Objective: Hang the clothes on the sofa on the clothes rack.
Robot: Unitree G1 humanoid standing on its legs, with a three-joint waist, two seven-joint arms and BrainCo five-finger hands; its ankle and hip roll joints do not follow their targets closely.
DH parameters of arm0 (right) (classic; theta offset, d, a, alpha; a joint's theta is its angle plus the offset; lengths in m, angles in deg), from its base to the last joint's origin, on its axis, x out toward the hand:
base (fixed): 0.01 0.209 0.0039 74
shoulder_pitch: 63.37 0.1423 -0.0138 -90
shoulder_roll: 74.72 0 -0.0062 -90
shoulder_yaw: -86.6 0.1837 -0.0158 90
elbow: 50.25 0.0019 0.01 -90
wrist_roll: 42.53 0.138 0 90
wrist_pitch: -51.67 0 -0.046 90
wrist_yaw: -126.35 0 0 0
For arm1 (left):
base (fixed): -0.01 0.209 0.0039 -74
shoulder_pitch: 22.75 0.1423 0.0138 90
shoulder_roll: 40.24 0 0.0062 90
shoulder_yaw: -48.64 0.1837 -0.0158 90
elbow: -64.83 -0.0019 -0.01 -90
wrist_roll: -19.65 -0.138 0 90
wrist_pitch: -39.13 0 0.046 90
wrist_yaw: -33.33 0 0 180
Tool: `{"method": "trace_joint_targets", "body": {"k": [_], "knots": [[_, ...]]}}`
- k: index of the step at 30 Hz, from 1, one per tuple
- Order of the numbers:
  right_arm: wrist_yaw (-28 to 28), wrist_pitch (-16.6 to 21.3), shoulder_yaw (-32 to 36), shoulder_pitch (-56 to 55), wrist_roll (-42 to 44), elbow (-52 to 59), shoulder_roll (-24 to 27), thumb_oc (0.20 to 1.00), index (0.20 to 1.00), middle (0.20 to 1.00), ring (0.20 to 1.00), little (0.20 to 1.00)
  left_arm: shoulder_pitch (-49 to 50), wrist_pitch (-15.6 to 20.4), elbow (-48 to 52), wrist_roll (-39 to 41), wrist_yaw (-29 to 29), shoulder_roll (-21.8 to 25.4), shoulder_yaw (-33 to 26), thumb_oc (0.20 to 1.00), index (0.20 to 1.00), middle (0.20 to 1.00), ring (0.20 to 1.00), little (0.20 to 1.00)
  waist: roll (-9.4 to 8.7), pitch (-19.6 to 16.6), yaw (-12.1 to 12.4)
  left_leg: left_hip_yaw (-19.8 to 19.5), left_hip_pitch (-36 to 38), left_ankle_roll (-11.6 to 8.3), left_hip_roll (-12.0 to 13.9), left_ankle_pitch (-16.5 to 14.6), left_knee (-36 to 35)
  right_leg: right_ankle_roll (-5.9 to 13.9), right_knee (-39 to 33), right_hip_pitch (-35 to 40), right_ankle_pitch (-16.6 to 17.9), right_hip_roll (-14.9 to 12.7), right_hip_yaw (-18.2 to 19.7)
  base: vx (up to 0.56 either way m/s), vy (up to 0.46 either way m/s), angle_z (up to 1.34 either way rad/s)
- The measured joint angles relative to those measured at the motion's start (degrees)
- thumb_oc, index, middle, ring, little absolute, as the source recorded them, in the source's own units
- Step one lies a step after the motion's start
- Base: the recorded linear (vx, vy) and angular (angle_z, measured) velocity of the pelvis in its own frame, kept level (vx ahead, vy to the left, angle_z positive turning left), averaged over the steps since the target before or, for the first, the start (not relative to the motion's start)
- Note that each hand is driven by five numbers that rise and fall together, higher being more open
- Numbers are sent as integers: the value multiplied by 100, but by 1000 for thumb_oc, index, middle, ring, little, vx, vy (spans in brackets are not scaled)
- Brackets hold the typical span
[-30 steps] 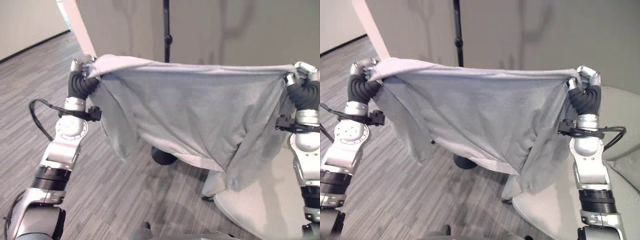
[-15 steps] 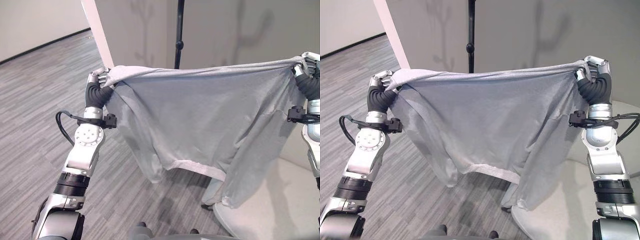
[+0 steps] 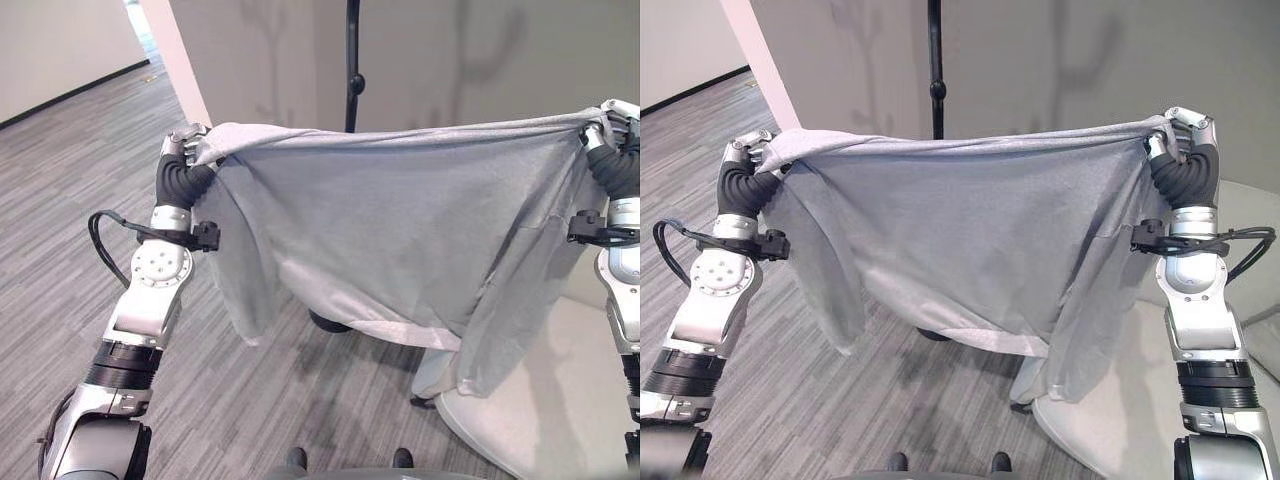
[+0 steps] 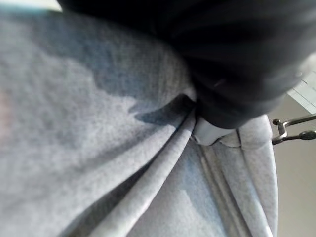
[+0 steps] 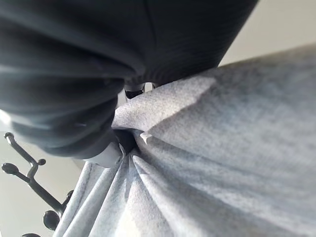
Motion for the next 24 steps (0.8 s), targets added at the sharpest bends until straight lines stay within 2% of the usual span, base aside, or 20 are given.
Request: {"method": "trace_joint_targets", "body": {"k": [8, 10, 12, 14, 16, 17, 18, 19, 21, 22, 23, 24], "knots": [[-11, -70, -17, 3, 1, -20, -3, 200, 200, 200, 200, 200, -366, -2, -84, -9, 13, 2, 204, 200, 200, 200, 200, 200, 64, -86, -19, 131, -13, 97, -61, -27, -1, 51, 159, -169, 45, -53, 129, 41, 118, -9], [-11, -76, -19, 6, 1, -20, -2, 200, 200, 200, 200, 200, -424, -3, -111, -10, 16, 2, 309, 200, 200, 200, 200, 200, 79, -95, -25, 182, -11, 138, -63, -30, -1, 50, 389, -315, 44, -57, 127, 33, 114, -12], [-10, -81, -22, 6, 1, -28, 40, 200, 200, 200, 200, 200, -520, -4, -257, -10, 6, -12, 463, 200, 200, 200, 200, 200, 94, -109, -55, 188, -18, 260, -123, -117, -2, 74, 750, -509, 25, -99, 139, 34, 105, -4], [-10, -87, -27, 6, 1, -29, 45, 200, 200, 200, 200, 200, -523, -21, -339, -9, 15, -10, 510, 200, 200, 200, 200, 200, 102, -125, -156, 141, 12, 327, -208, -106, 0, 74, 1013, -589, 50, -159, 136, 35, 114, -2], [-27, -82, -78, 62, 1, -60, 51, 200, 200, 200, 200, 200, -593, -31, -501, -8, 5, 2, 615, 200, 200, 200, 200, 200, 174, -124, -174, 82, 7, 425, -216, -135, 31, 116, 1813, -1051, 72, -179, 281, 98, 33, -12], [-28, -81, -106, 60, 1, -77, 52, 200, 200, 200, 200, 200, -588, -47, -507, -8, 6, 2, 625, 200, 200, 200, 200, 200, 171, -122, -190, 90, 91, 484, -240, -111, 12, 126, 1952, -1106, 71, -214, 272, 103, 4, -1], [-27, -77, -117, 54, 1, -81, 51, 200, 200, 200, 200, 200, -587, -51, -507, -8, 5, 2, 624, 200, 200, 200, 200, 200, 157, -131, -199, 91, 118, 516, -267, -115, 12, 101, 1972, -1113, 48, -248, 267, 284, -39, -2], [-28, -59, -114, 48, 1, -68, 60, 200, 200, 200, 200, 200, -590, -50, -482, -7, 4, 2, 612, 200, 200, 200, 200, 200, 159, -141, -239, 55, 123, 556, -278, -131, 6, 164, 1821, -1092, -28, -215, 239, 220, -38, -3], [-22, -45, -113, 52, 1, 19, 68, 200, 200, 200, 200, 200, -590, -54, -465, -7, -4, -26, 535, 200, 200, 200, 200, 200, 167, -135, -235, -11, 38, 571, -184, -125, 10, 163, 1599, -1240, -199, -38, -4, 266, -50, 7], [-21, -44, -106, 51, 2, 20, 77, 200, 200, 200, 200, 200, -588, -75, -463, -8, 12, -8, 547, 200, 200, 200, 200, 200, 157, -136, -297, -73, 11, 595, -168, -113, 12, 210, 1093, -1217, -141, 23, -164, 166, -32, 16], [-27, -36, -102, 47, 2, 23, 97, 200, 200, 200, 200, 200, -581, -72, -472, -8, 12, -53, 504, 200, 200, 200, 200, 200, 190, -113, -310, -81, -7, 598, -164, -115, 13, 228, 977, -1354, -121, 85, -241, 168, -27, 24], [-21, -41, -84, 40, 2, 25, 97, 200, 200, 200, 200, 200, -579, -98, -484, -7, 11, -106, 453, 200, 200, 200, 200, 200, 143, -139, -325, -120, -10, 591, -129, -100, 12, 198, 564, -1340, 70, 142, -355, 227, -52, 28]]}}
